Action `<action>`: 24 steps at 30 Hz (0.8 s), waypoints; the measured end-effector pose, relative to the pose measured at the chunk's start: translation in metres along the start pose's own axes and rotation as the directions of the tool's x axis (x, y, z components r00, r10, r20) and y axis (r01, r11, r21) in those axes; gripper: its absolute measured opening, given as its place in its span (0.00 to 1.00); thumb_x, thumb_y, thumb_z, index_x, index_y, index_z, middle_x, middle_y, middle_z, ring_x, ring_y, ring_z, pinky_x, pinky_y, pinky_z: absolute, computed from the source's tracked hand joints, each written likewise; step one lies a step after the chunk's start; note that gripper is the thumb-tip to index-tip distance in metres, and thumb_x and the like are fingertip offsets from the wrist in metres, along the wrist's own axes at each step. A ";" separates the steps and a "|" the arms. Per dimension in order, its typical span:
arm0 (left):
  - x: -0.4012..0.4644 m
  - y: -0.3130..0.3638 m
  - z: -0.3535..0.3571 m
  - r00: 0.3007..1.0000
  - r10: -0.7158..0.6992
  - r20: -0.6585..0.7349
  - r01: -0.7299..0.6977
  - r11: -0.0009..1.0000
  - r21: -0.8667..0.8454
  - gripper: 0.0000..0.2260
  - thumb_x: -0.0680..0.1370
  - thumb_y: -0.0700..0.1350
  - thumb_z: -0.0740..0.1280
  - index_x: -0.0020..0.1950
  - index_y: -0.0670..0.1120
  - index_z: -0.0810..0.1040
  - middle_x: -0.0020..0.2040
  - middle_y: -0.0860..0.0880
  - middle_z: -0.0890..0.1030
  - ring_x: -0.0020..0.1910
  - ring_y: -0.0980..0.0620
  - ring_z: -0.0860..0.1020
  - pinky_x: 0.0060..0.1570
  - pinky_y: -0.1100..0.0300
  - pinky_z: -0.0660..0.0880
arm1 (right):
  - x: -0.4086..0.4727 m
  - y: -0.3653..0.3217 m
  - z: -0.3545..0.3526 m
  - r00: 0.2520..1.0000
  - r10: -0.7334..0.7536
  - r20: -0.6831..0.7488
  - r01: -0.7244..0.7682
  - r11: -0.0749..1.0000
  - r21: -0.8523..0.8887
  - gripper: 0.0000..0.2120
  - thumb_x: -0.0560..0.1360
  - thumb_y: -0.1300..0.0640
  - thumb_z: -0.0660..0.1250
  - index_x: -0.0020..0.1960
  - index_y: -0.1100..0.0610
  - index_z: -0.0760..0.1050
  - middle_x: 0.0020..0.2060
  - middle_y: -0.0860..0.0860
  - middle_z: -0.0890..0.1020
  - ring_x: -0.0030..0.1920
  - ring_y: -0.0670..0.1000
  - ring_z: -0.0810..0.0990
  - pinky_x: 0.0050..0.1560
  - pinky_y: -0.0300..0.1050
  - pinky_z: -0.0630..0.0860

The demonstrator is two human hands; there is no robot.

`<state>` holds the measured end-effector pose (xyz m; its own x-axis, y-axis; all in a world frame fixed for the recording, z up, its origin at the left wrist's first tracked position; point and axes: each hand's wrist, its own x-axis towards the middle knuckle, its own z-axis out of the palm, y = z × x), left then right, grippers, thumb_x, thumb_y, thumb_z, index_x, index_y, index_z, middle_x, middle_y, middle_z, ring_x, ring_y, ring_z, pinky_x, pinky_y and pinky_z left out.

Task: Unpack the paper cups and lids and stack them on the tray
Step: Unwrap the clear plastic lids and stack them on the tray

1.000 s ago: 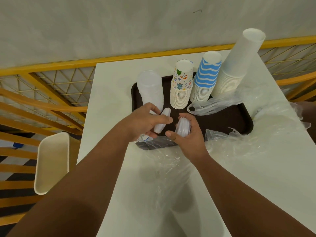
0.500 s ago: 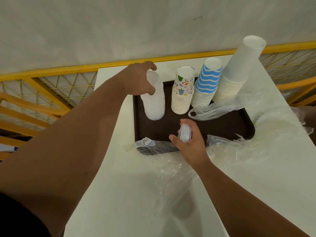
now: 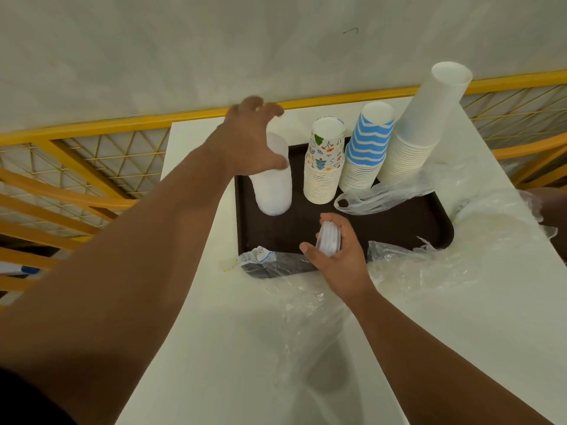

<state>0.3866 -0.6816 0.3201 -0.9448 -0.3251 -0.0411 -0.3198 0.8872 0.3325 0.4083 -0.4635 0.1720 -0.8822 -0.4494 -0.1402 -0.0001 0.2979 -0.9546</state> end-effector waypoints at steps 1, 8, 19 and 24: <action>-0.009 0.007 0.000 0.987 0.056 -0.150 -0.069 0.994 -0.084 0.33 0.67 0.57 0.74 0.69 0.49 0.71 0.68 0.46 0.71 0.67 0.47 0.69 0.64 0.54 0.69 | 0.000 0.000 0.000 1.000 0.001 0.001 -0.001 1.000 0.004 0.30 0.69 0.51 0.77 0.66 0.44 0.67 0.63 0.46 0.72 0.63 0.50 0.73 0.64 0.54 0.75; -0.062 0.035 0.051 0.970 -0.088 0.225 0.188 0.862 -0.471 0.12 0.74 0.55 0.72 0.46 0.47 0.78 0.38 0.53 0.81 0.36 0.58 0.79 0.41 0.60 0.78 | -0.001 0.002 -0.002 0.999 -0.051 0.002 0.051 0.996 0.068 0.27 0.67 0.49 0.78 0.59 0.35 0.69 0.59 0.44 0.74 0.59 0.49 0.76 0.61 0.50 0.77; -0.079 0.020 0.124 0.732 -0.076 0.677 0.673 0.238 -0.700 0.20 0.74 0.49 0.73 0.62 0.43 0.76 0.54 0.44 0.84 0.54 0.45 0.83 0.60 0.47 0.77 | -0.001 -0.003 0.005 0.995 -0.037 0.089 0.032 0.998 0.050 0.34 0.68 0.59 0.77 0.66 0.38 0.66 0.64 0.41 0.73 0.66 0.46 0.73 0.65 0.54 0.75; -0.081 0.011 0.122 0.753 -0.072 0.654 0.654 0.186 -0.733 0.20 0.74 0.48 0.73 0.62 0.41 0.75 0.55 0.42 0.83 0.55 0.42 0.82 0.56 0.49 0.79 | 0.000 -0.006 0.006 0.978 -0.090 0.186 0.077 0.994 0.076 0.36 0.72 0.55 0.75 0.68 0.33 0.59 0.67 0.35 0.67 0.70 0.43 0.67 0.68 0.47 0.71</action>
<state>0.4511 -0.6053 0.2126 -0.7356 -0.0948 -0.6708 -0.6248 -0.2876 0.7259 0.4114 -0.4702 0.1765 -0.7756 -0.6232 -0.1003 -0.0323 0.1980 -0.9797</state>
